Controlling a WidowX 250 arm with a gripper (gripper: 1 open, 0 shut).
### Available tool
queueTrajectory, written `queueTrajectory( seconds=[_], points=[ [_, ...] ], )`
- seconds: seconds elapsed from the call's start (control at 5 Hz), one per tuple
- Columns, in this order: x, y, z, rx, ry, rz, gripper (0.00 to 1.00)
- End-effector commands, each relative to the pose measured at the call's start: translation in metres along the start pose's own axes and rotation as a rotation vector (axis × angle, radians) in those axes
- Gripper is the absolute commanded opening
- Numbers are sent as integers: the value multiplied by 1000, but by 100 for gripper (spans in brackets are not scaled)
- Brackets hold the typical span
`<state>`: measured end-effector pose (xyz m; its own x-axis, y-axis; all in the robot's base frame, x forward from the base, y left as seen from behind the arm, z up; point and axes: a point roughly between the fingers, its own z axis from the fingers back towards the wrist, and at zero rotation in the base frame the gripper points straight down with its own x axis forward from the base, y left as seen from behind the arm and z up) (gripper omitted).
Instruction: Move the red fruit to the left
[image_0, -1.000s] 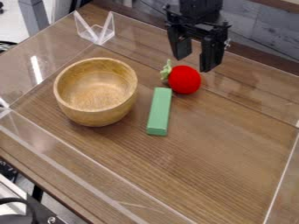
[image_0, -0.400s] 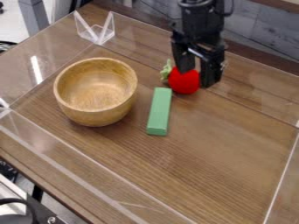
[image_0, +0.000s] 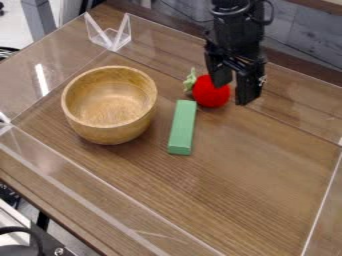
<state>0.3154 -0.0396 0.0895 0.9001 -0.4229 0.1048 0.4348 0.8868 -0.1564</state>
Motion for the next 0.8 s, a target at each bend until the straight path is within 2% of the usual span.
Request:
queueTrajectory(
  seconds=[0.0,0.2,0.4,0.6],
  points=[
    [6,12,11,27,-58,20,100],
    [2,23,12,34,-74,52,100],
    [-4,22,14,37,-82,85,100],
    [0,14,14,44,-79,99,100]
  ],
)
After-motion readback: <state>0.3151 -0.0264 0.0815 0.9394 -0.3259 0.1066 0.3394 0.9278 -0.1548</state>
